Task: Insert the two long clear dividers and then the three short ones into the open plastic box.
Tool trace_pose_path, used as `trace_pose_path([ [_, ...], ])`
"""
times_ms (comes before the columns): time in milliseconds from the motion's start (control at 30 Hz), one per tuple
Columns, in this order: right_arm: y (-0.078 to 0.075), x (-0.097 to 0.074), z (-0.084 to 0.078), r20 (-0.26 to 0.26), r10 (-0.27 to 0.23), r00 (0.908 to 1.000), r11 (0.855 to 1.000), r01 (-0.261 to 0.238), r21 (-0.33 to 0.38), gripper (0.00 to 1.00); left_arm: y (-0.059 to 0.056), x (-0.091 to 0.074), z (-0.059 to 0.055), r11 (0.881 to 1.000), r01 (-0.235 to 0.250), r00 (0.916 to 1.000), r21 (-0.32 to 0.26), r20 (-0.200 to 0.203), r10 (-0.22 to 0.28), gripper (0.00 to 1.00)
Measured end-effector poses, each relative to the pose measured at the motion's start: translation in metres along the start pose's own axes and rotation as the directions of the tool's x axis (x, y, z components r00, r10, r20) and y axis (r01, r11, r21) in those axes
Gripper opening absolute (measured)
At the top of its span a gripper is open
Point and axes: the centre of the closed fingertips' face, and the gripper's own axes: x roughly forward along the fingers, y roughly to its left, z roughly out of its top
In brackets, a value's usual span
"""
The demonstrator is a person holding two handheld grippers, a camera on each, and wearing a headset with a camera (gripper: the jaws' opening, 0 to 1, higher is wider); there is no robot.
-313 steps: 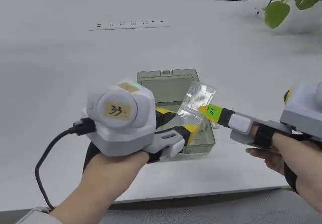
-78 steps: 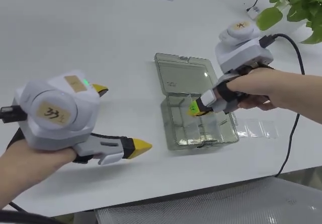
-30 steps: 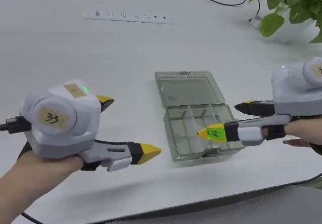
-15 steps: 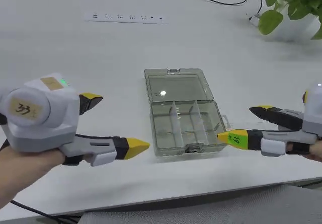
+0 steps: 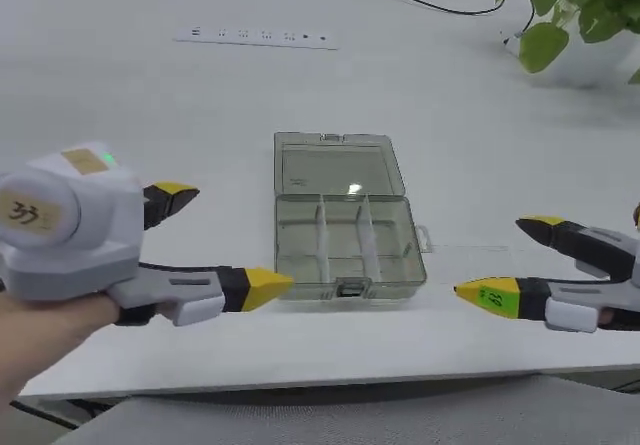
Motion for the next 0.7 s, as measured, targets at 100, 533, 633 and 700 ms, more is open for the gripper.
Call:
trace_pose_path([
  [100, -0.006, -0.004, -0.001, 0.000, 0.019, 0.9998, 1.000, -0.019, 0.011, 1.00, -0.003, 0.002, 0.001, 0.999, -0.024, 0.9996, -0.022, 0.013, 0.024, 0.89],
  [533, -0.021, 0.004, -0.004, -0.069, 0.087, 0.9938, 0.993, -0.093, -0.078, 0.97, 0.001, 0.003, 0.002, 0.995, -0.087, 0.9960, -0.048, 0.018, 0.088, 0.88],
  [633, -0.023, 0.006, -0.005, -0.109, 0.102, 0.9888, 0.988, -0.113, -0.103, 0.95, 0.001, 0.004, 0.001, 0.995, -0.093, 0.9955, -0.048, 0.015, 0.094, 0.88],
  [700, -0.025, 0.007, -0.006, -0.138, 0.111, 0.9842, 0.982, -0.130, -0.137, 0.95, 0.000, 0.004, 0.002, 0.994, -0.094, 0.9954, -0.051, 0.016, 0.095, 0.88],
])
